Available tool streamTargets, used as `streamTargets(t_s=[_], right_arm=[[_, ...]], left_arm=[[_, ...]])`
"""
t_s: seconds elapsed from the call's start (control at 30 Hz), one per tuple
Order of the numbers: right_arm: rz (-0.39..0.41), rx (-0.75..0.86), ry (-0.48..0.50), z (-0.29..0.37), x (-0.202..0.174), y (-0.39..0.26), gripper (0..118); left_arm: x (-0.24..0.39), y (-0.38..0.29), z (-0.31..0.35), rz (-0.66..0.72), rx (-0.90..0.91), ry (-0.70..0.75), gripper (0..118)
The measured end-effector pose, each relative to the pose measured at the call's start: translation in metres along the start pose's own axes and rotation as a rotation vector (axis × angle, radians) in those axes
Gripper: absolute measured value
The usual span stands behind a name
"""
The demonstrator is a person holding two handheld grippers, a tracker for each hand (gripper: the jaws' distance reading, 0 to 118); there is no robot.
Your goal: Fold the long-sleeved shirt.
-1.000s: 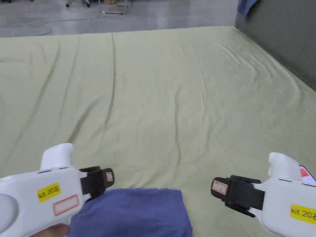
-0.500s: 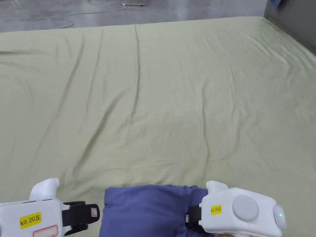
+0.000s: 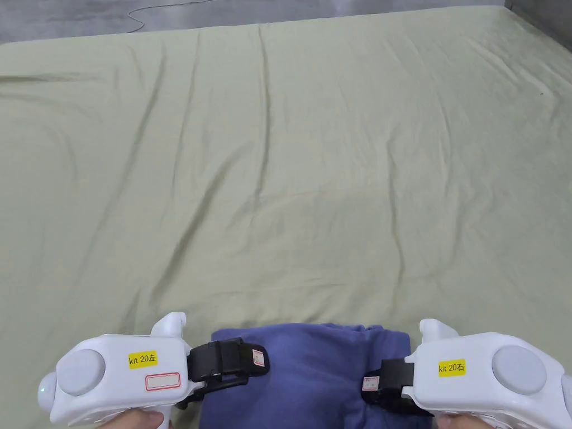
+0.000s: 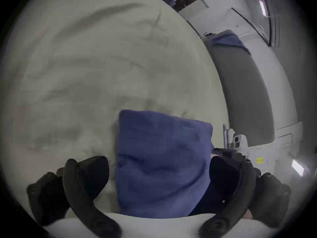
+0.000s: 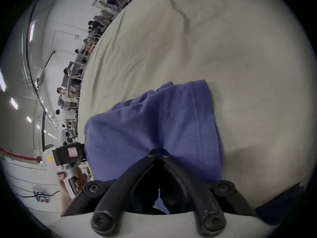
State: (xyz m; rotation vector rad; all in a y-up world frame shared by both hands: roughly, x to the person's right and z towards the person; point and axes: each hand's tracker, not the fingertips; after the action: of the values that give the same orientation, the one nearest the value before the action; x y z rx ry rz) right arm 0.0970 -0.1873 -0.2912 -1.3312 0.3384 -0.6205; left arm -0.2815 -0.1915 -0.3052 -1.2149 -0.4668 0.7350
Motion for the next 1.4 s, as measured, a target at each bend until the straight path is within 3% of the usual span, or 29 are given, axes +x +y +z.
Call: streamTargets(t_s=[0.07, 0.1, 0.13, 0.17, 0.23, 0.27, 0.37, 0.43, 0.53, 0.67, 0.8, 0.9, 1.03, 1.07, 1.1, 1.13, 1.17, 1.27, 1.4], right_arm=[[-0.002, 0.000, 0.000, 0.000, -0.001, 0.000, 0], [-0.006, -0.001, -0.005, 0.001, -0.003, 0.000, 0], [-0.014, -0.001, -0.013, 0.000, -0.005, 0.001, 0], [-0.051, -0.002, -0.024, 0.002, -0.009, 0.001, 0], [-0.074, 0.007, -0.098, 0.007, -0.025, 0.001, 0], [-0.029, 0.036, -0.118, 0.011, -0.036, -0.001, 0], [0.017, 0.095, -0.059, 0.021, -0.068, -0.011, 0], [0.063, 0.108, -0.055, 0.021, -0.097, -0.019, 0], [0.142, 0.120, -0.016, 0.011, -0.148, -0.031, 0], [0.200, 0.019, 0.109, -0.014, -0.224, -0.049, 0], [0.346, -0.028, 0.208, -0.033, -0.293, -0.067, 0], [0.390, -0.036, 0.219, -0.046, -0.332, -0.078, 0], [0.406, -0.063, 0.256, -0.056, -0.358, -0.087, 0], [0.418, -0.062, 0.254, -0.056, -0.361, -0.088, 0], [0.426, -0.061, 0.252, -0.055, -0.362, -0.088, 0], [0.430, -0.061, 0.252, -0.054, -0.363, -0.089, 0], [0.437, -0.060, 0.252, -0.051, -0.361, -0.088, 0], [0.448, -0.048, 0.250, -0.042, -0.357, -0.088, 0], [0.442, -0.015, 0.259, -0.017, -0.348, -0.088, 0]], left_arm=[[0.008, -0.003, 0.005, -0.059, 0.029, 0.006, 109], [0.011, -0.004, 0.004, -0.100, 0.024, 0.001, 73], [0.013, -0.004, 0.001, -0.108, 0.003, 0.006, 30], [0.013, -0.007, -0.004, -0.066, -0.033, 0.001, 17], [0.015, -0.010, -0.004, -0.044, -0.025, -0.015, 17], [0.019, -0.010, 0.001, -0.093, -0.011, 0.022, 16], [0.022, -0.005, 0.029, -0.036, 0.002, -0.032, 14], [0.028, -0.003, 0.053, -0.091, 0.017, -0.003, 14], [0.028, 0.001, 0.104, -0.199, 0.034, 0.162, 14], [-0.008, 0.018, 0.187, -0.175, 0.098, 0.337, 14], [-0.060, 0.041, 0.257, -0.182, 0.134, 0.650, 14], [-0.106, 0.061, 0.292, -0.110, 0.149, 0.787, 13], [-0.159, 0.077, 0.309, -0.029, 0.163, 0.929, 15], [-0.168, 0.077, 0.310, 0.013, 0.174, 0.965, 30], [-0.171, 0.077, 0.310, 0.032, 0.195, 1.017, 74], [-0.172, 0.078, 0.310, 0.029, 0.188, 1.043, 106], [-0.169, 0.077, 0.312, 0.043, 0.188, 1.077, 118], [-0.151, 0.071, 0.322, 0.028, 0.331, 0.994, 116], [-0.112, 0.061, 0.322, 0.034, 0.339, 0.927, 116]])
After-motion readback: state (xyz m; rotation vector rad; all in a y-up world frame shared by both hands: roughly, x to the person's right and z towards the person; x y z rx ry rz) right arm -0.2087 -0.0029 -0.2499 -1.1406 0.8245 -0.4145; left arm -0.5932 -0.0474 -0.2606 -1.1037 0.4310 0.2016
